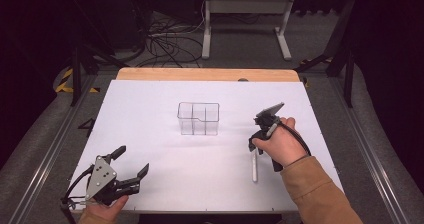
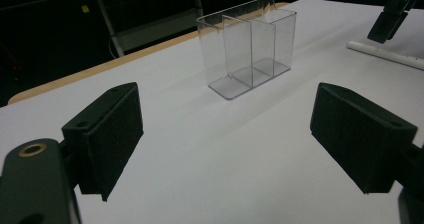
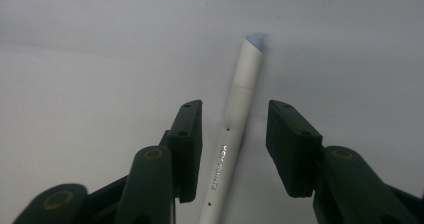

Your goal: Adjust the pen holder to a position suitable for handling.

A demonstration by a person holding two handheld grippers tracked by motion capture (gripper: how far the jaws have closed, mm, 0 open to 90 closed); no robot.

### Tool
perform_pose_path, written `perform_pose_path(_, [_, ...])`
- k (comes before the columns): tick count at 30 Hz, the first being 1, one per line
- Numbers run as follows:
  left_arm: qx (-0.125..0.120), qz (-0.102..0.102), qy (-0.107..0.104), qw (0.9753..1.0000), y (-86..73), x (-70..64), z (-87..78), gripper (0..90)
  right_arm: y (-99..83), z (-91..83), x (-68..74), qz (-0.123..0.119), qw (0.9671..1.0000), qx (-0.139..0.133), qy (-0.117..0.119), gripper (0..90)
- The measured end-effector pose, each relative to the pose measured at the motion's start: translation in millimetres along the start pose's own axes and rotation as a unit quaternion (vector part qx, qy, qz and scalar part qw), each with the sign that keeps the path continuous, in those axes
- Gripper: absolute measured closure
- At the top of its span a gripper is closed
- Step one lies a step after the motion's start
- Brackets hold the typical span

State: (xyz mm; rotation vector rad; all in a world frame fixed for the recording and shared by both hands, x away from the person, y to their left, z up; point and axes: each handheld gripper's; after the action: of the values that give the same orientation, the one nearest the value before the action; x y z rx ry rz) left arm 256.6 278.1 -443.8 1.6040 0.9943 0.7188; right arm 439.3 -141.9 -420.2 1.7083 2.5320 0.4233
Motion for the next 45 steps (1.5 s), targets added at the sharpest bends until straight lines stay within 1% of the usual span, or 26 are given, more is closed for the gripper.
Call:
perform_pose_path(1, [0.0,-0.001,0.001,1.0,0.0,0.2,-0.1,14.3,0.3,0.3,0.1,0.002,1.0,0.001,0.0,61.4])
perform_pose_path(4, [0.001,-0.001,0.0,1.0,-0.3,-0.3,0.4,14.5,0.8,2.1,1.8,0.021,0.9997,0.007,0.002,62.1])
perform_pose_path(7, [0.001,0.002,0.0,1.0,-0.3,-0.1,0.4,14.5,1.7,4.8,3.5,0.039,0.999,0.023,0.0,66.9])
perform_pose_path(10, [0.001,-0.001,0.0,1.0,-0.5,0.4,0.5,14.6,2.4,7.5,3.8,0.044,0.9985,0.031,-0.004,72.7])
perform_pose_path(13, [0.002,-0.001,0.0,1.0,-0.6,0.4,0.6,14.6,3.5,11.4,4.0,0.054,0.9976,0.043,-0.009,73.6])
perform_pose_path(17, [0.002,0.001,0.0,1.0,-0.6,0.0,0.6,14.6,5.0,16.0,3.6,0.061,0.9967,0.053,-0.012,76.6])
perform_pose_path(23, [0.002,0.0,0.0,1.0,-0.7,0.2,0.6,14.6,6.6,21.2,4.7,0.07,0.9955,0.062,-0.018,77.6])
perform_pose_path(25, [0.002,0.0,0.0,1.0,-0.6,0.1,0.5,14.6,6.9,22.8,6.1,0.074,0.9952,0.06,-0.022,77.8])
perform_pose_path(27, [0.002,-0.001,0.0,1.0,-0.7,0.0,0.4,14.6,7.3,22.5,6.8,0.073,0.9949,0.064,-0.026,78.1])
perform_pose_path(32, [0.002,0.0,0.0,1.0,-0.6,0.0,0.6,14.6,7.2,22.3,6.8,0.077,0.9945,0.065,-0.027,78.6])
perform_pose_path(34, [0.002,0.0,0.0,1.0,-0.6,0.0,0.6,14.6,7.0,22.3,6.6,0.079,0.9945,0.063,-0.026,78.7])
perform_pose_path(39, [0.001,-0.001,0.0,1.0,-0.6,0.3,0.6,14.6,5.7,20.4,6.7,0.073,0.9953,0.058,-0.026,78.8])
perform_pose_path(40, [0.002,0.0,0.0,1.0,-0.6,0.2,0.7,14.6,4.8,15.6,7.0,0.073,0.9961,0.046,-0.022,78.8])
perform_pose_path(41, [0.002,0.0,0.0,1.0,-0.6,0.2,0.7,14.6,4.3,13.4,6.7,0.071,0.9964,0.042,-0.02,78.7])
perform_pose_path(43, [0.002,-0.001,0.0,1.0,-0.7,0.1,0.7,14.6,2.9,6.8,6.3,0.064,0.9976,0.024,-0.015,78.8])
perform_pose_path(44, [0.002,-0.001,0.0,1.0,-0.7,0.1,0.7,14.6,2.9,6.8,6.3,0.064,0.9976,0.024,-0.015,78.8])
perform_pose_path(45, [0.001,-0.001,0.0,1.0,-0.6,0.2,0.6,14.6,0.7,-1.8,5.3,0.054,0.9985,0.002,-0.007,78.8])
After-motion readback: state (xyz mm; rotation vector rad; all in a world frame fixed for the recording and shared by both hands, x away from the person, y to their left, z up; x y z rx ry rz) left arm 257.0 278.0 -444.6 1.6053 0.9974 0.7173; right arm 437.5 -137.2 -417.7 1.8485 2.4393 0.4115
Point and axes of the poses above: each handheld gripper's, and its own axes: z roughly forward along the jaws, y roughly out of its top, x roughly to its left, and after that the axes turned 12 degrees about -z, right-handed
